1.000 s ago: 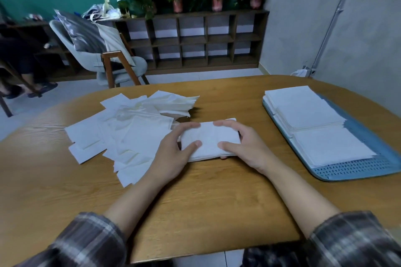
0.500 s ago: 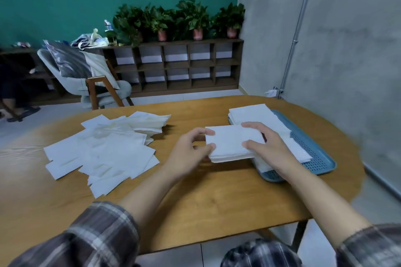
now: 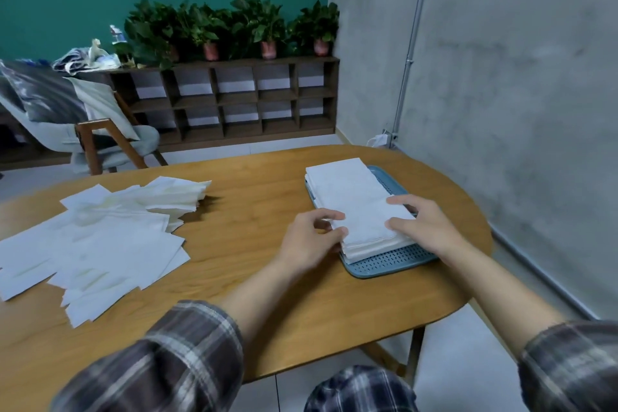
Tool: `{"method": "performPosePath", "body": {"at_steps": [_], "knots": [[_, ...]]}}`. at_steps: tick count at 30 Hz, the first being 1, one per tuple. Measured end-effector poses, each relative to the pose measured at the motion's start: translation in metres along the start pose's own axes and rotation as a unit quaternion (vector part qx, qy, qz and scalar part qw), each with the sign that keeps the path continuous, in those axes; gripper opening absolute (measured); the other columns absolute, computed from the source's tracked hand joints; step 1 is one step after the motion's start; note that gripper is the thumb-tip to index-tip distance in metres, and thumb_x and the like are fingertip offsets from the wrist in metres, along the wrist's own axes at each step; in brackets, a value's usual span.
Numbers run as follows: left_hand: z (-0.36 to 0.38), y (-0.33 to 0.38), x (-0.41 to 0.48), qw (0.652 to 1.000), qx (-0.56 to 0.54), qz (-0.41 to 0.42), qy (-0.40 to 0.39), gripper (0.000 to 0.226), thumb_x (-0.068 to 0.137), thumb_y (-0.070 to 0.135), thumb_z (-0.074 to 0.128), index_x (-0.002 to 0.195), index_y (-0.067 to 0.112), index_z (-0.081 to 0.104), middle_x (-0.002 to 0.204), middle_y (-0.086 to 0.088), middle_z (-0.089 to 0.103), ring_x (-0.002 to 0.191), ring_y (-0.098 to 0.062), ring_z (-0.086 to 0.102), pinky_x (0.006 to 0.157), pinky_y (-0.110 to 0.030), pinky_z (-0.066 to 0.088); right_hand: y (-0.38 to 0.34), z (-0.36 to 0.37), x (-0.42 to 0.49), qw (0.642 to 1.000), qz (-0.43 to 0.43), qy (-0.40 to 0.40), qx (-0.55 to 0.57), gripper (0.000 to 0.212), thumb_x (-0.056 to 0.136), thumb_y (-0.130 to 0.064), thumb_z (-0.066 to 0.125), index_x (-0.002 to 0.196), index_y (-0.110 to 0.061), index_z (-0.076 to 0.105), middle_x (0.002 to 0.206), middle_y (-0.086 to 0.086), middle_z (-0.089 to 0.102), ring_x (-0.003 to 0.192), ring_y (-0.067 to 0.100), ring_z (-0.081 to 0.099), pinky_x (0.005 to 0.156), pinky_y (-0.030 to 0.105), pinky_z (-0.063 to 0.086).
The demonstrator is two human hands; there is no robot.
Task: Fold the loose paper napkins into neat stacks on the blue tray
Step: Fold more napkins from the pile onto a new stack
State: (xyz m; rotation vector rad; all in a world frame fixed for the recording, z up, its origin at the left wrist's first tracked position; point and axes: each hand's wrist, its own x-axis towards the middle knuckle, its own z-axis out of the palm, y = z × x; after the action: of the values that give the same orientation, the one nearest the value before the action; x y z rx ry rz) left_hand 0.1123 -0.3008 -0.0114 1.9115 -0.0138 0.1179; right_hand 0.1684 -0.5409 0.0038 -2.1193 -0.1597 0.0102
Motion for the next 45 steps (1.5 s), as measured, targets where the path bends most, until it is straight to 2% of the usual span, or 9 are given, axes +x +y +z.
{"method": "performPosePath", "body": {"at_steps": [3,6,10,17,24,27,29,31,45], "knots": [[0.004,-0.005,0.002,0.999,0.037,-0.003,0.009,0.021,0.092,0.026,0.082,0.112,0.03,0.08,0.112,-0.003,0.072,0.093,-0.003,0.068,0.08,-0.015,0.057,0.004,0.001,0.002,1.0,0.008,-0.001,-0.03,0.05,0.085,-0.021,0.082,0.132,-0.029,0.071,0.136,-0.007,0.066,0.131,0.016,0.057,0.111,0.035,0.043],[0.005,-0.011,0.004,0.999,0.039,-0.02,0.012,0.021,0.088,0.035,0.084,0.108,0.039,0.08,0.105,0.004,0.072,0.094,-0.018,0.074,0.096,-0.039,0.06,0.005,0.003,0.0,0.999,0.003,0.002,-0.052,0.05,0.089,-0.024,0.079,0.138,-0.03,0.068,0.143,-0.008,0.063,0.137,0.017,0.054,0.109,0.032,0.042],[0.008,-0.009,0.002,0.994,0.111,0.003,0.02,0.025,0.093,0.033,0.08,0.119,0.033,0.079,0.101,0.005,0.072,0.086,-0.011,0.066,0.078,-0.007,0.046,0.003,0.007,-0.002,0.992,-0.012,-0.003,-0.122,0.051,0.096,-0.022,0.071,0.146,-0.021,0.063,0.155,-0.003,0.054,0.146,0.019,0.043,0.107,0.024,0.032],[0.012,0.0,0.002,0.974,0.218,0.054,0.015,0.038,0.101,0.04,0.068,0.139,0.034,0.067,0.112,0.003,0.058,0.109,-0.015,0.049,0.092,-0.025,0.036,-0.002,0.009,0.005,0.973,-0.104,-0.002,-0.206,0.055,0.103,-0.021,0.061,0.156,-0.017,0.049,0.166,-0.002,0.036,0.152,0.019,0.026,0.112,0.023,0.019],[0.006,0.017,0.007,0.915,0.399,0.059,0.017,0.045,0.105,0.052,0.052,0.142,0.027,0.057,0.125,-0.006,0.061,0.118,-0.031,0.058,0.093,-0.041,0.05,-0.004,0.015,0.021,0.959,-0.128,-0.068,-0.243,0.056,0.111,-0.031,0.048,0.165,-0.023,0.033,0.175,-0.008,0.017,0.161,0.015,0.012,0.128,0.035,0.013],[0.009,0.017,0.015,0.873,0.471,0.117,0.038,0.062,0.108,0.057,0.04,0.159,0.023,0.041,0.158,-0.009,0.039,0.145,-0.029,0.038,0.113,-0.043,0.039,-0.001,0.019,0.031,0.949,-0.148,-0.096,-0.26,0.058,0.113,-0.036,0.041,0.167,-0.024,0.025,0.176,-0.006,0.008,0.163,0.013,0.003,0.132,0.039,0.009],[0.017,0.012,0.022,0.871,0.471,0.133,-0.042,0.073,0.11,0.057,0.032,0.169,0.018,0.015,0.177,-0.008,0.005,0.163,-0.025,0.004,0.131,-0.043,0.015,0.002,0.022,0.037,0.942,-0.149,-0.119,-0.276,0.059,0.114,-0.039,0.036,0.169,-0.027,0.017,0.176,-0.008,0.001,0.162,0.01,-0.004,0.133,0.04,0.005],[0.024,0.005,0.028,0.868,0.472,0.105,-0.115,0.078,0.11,0.059,0.024,0.169,0.016,-0.005,0.176,-0.004,-0.017,0.162,-0.019,-0.017,0.133,-0.043,-0.001,0.005,0.023,0.038,0.935,-0.136,-0.145,-0.294,0.06,0.114,-0.042,0.03,0.169,-0.03,0.008,0.175,-0.011,-0.006,0.161,0.007,-0.01,0.133,0.039,0.001],[0.028,-0.014,0.035,0.898,0.403,0.061,-0.167,0.077,0.11,0.062,0.02,0.168,0.021,-0.011,0.174,0.004,-0.022,0.159,-0.01,-0.023,0.133,-0.047,0.001,0.009,0.027,0.04,0.918,-0.099,-0.18,-0.338,0.059,0.114,-0.046,0.019,0.167,-0.036,-0.002,0.173,-0.017,-0.017,0.158,0.001,-0.019,0.132,0.044,-0.008]]}}
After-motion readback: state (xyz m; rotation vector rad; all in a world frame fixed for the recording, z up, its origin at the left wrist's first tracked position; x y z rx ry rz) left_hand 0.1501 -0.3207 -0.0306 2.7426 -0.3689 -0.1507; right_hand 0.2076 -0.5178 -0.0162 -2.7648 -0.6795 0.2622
